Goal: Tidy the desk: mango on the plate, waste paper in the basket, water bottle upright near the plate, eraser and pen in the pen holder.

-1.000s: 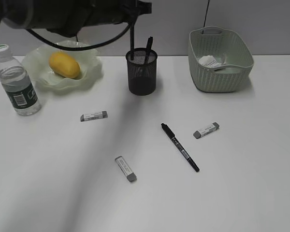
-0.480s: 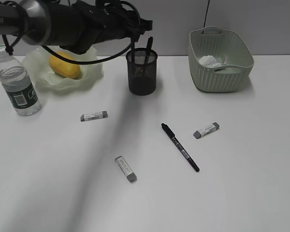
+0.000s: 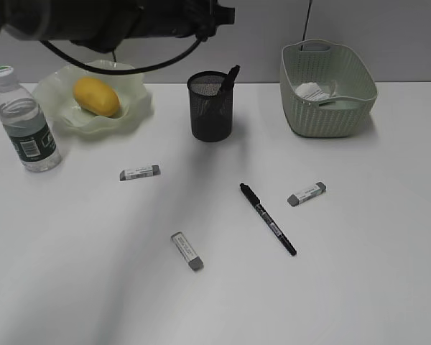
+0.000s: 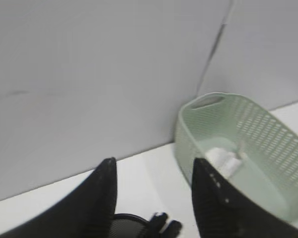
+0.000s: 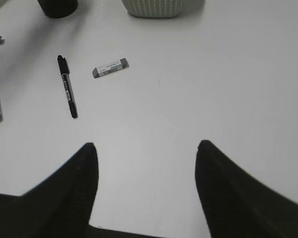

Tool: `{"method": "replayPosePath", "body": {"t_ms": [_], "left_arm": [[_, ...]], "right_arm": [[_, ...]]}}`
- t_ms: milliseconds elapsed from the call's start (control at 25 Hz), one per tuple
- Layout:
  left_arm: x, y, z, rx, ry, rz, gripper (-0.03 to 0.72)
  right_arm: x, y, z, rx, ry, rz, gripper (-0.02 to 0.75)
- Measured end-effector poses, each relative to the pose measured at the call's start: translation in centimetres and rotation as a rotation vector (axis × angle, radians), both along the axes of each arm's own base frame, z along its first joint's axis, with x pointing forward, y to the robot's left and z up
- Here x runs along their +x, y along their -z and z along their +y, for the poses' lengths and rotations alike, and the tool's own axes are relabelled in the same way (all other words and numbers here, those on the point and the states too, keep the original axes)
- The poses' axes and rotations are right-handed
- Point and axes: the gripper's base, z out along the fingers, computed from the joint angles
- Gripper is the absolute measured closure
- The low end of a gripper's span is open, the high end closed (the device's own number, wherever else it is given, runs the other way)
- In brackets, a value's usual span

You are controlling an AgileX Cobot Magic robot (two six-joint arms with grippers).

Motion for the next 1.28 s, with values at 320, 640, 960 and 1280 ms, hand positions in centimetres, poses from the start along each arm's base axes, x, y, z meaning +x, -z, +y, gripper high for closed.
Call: {"method": "replayPosePath", "body": {"t_ms": [320, 640, 960, 1280], "left_arm": [[-4.6, -3.9, -0.3, 0.109, 0.384, 0.15, 0.307], [-7.8, -3.7, 3.4, 0.432, 0.348, 0.526, 0.307], [-9.5, -3.7, 6.6, 0.654, 0.196, 0.749, 0.307], [-13.0, -2.7, 10.9, 0.658, 0.14, 0.855, 0.307]], "right_arm": [[0.0, 0.0, 0.0, 0.0, 0.0, 0.0, 0.246], [0.0, 0.0, 0.0, 0.0, 0.0, -0.001, 0.246], [0.0, 0.0, 0.0, -0.001, -0.001, -0.001, 0.246], [0.0, 0.0, 0.0, -0.001, 0.0, -0.001, 0.246]]}}
